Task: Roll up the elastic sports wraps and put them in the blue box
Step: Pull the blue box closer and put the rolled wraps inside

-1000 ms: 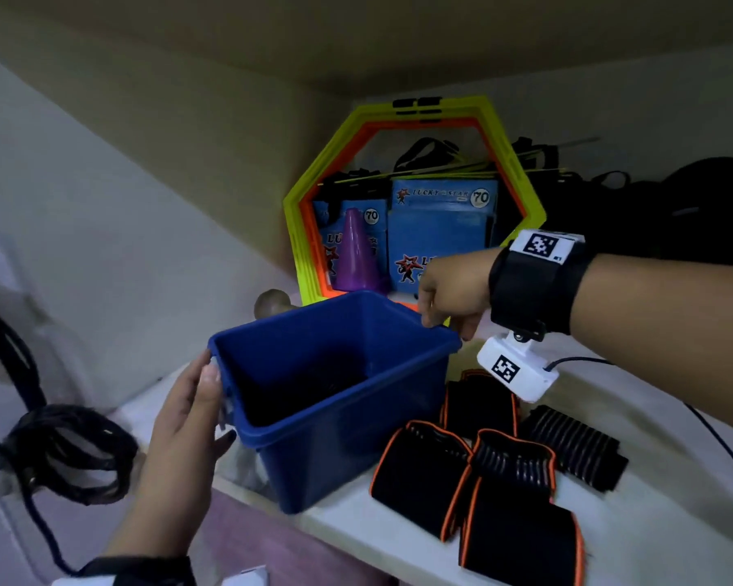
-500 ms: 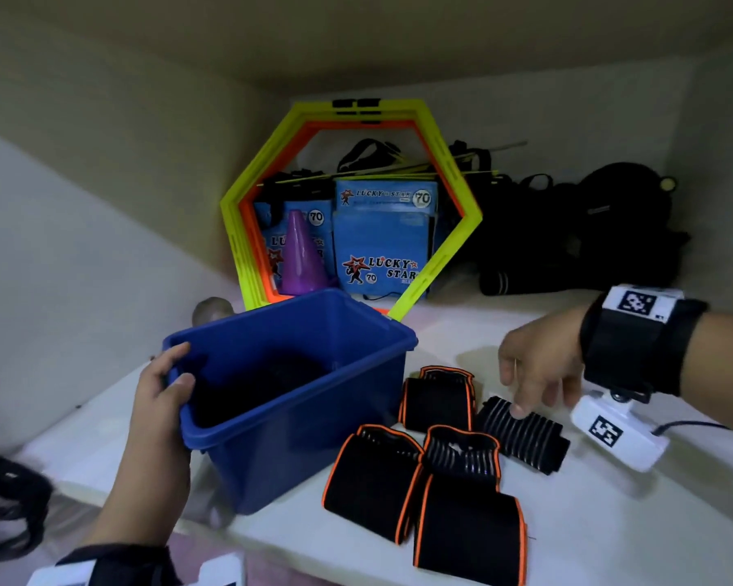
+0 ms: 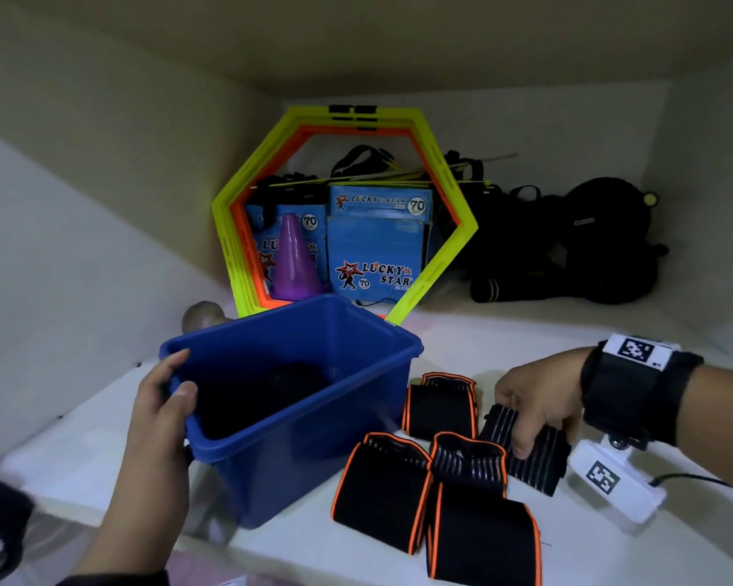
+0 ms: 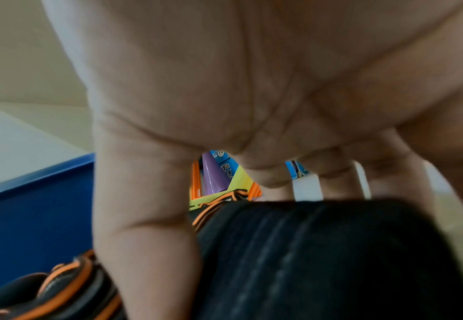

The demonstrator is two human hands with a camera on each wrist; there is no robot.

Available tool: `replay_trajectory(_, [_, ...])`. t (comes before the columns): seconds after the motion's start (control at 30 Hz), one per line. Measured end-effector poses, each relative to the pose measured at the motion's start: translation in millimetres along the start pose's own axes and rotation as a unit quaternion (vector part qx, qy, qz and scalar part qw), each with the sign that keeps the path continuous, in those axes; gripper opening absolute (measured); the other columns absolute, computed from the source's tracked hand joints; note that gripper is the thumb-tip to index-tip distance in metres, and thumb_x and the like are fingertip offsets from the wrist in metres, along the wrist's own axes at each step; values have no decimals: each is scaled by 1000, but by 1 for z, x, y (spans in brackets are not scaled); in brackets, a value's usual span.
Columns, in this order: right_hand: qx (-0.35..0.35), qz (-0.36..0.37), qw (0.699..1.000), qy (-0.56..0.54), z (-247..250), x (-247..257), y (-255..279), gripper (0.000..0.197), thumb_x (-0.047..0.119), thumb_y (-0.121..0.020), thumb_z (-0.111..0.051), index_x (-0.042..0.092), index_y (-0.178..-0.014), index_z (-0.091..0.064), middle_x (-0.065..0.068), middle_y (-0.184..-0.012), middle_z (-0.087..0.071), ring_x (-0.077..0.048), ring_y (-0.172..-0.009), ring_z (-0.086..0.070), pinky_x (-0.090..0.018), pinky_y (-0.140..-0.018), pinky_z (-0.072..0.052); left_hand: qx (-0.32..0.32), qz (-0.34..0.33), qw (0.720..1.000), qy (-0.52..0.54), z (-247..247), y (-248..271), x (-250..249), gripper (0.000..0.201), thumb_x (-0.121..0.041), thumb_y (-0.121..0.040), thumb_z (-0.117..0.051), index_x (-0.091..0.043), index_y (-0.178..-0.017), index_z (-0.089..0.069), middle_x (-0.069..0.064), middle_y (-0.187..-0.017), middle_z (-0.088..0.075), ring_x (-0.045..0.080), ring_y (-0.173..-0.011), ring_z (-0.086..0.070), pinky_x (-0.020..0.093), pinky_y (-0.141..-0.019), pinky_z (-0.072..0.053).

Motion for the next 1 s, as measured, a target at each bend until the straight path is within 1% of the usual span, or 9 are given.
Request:
replay_trajectory(0.1, [13, -4, 999, -35, -4, 1, 0, 49, 9, -72, -84, 2, -114, -58, -17, -96, -74, -26, -71, -74, -33, -51, -58, -3, 7, 1000, -6, 1, 1, -2, 34, -35, -90, -49, -50, -118, -61, -18, -131, -60, 11, -121, -58, 43, -95, -47])
replay_trajectory(0.2, [14, -1, 999, -37, -6, 1, 0, 47, 5, -77, -80, -2, -120, -61, -14, -93, -72, -21, -68, -73, -27, -48, -56, -4, 14, 1000, -8, 0, 2, -2, 35, -24, -103, -44, -51, -118, -61, -20, -131, -58, 7, -119, -58, 42, -94, -47])
replay_trajectory(0.4, [10, 6, 999, -52, -2, 0, 4, 35, 11, -78, -82, 4, -109, -66, -8, -92, -75, -17, -73, -75, -27, -57, -58, -13, 15, 1000, -7, -3, 2, -4, 38, -17, -104, -41, -47, -116, -61, -29, -119, -59, -11, -104, -60, 35, -97, -45])
replay_trajectory(0.57, [-32, 26, 999, -22, 30, 8, 18, 54, 25, -63, -89, 9, -107, -64, -18, -102, -75, -36, -90, -75, -37, -59, -60, -14, 20, 1000, 0, -4, 5, -6, 34, -18, -103, -47, -46, -116, -61, -26, -122, -59, -11, -102, -62, 31, -97, -48])
replay_trajectory(0.7, [-140, 150, 975, -84, 89, 51, 60, 86, 38, -39, -98, 0, -107, -63, -26, -100, -73, -44, -91, -72, -53, -74, -58, -2, 41, 999, 35, -11, 9, -8, 36, -4, -104, -39, -28, -124, -57, -15, -118, -60, -14, -81, -66, 10, -70, -54])
replay_trajectory(0.77, [-166, 229, 949, -141, 111, 88, 84, 91, 37, -38, -100, -4, -109, -62, -30, -103, -71, -52, -99, -67, -62, -87, -50, 2, 41, 998, 40, -12, 10, -9, 35, -3, -103, -40, -25, -123, -57, -14, -115, -61, -13, -79, -67, 6, -63, -52])
replay_trajectory(0.83, [-153, 279, 935, -158, 115, 130, 99, 82, 24, -44, -96, -4, -112, -62, -31, -108, -70, -54, -105, -64, -62, -94, -43, -12, 28, 999, 39, -10, 9, -7, 32, -12, -101, -50, -34, -123, -61, -13, -123, -62, -7, -97, -67, 14, -79, -55])
replay_trajectory(0.9, [-128, 305, 936, -117, 106, 179, 100, 64, 16, -57, -83, -1, -115, -63, -28, -110, -71, -51, -107, -64, -58, -91, -45, -13, 17, 1000, 18, -4, 8, -8, 39, -39, -88, -62, -43, -127, -60, -13, -135, -59, 9, -123, -60, 38, -106, -48])
replay_trajectory(1.0, [-145, 275, 947, 81, 88, 245, 80, 40, 23, -72, -84, 11, -107, -69, -14, -101, -75, -32, -89, -71, -36, -72, -56, -4, 14, 1000, -1, -1, 8, -7, 62, -55, -71, -59, -44, -132, -56, -10, -143, -54, 18, -132, -53, 54, -113, -39])
Point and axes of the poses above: each hand's wrist, its own y-axis away from the middle knuckle, its own z-axis out of the back of the hand, x = y × z, the point moved 8 cm from there along -y, towards the middle knuckle
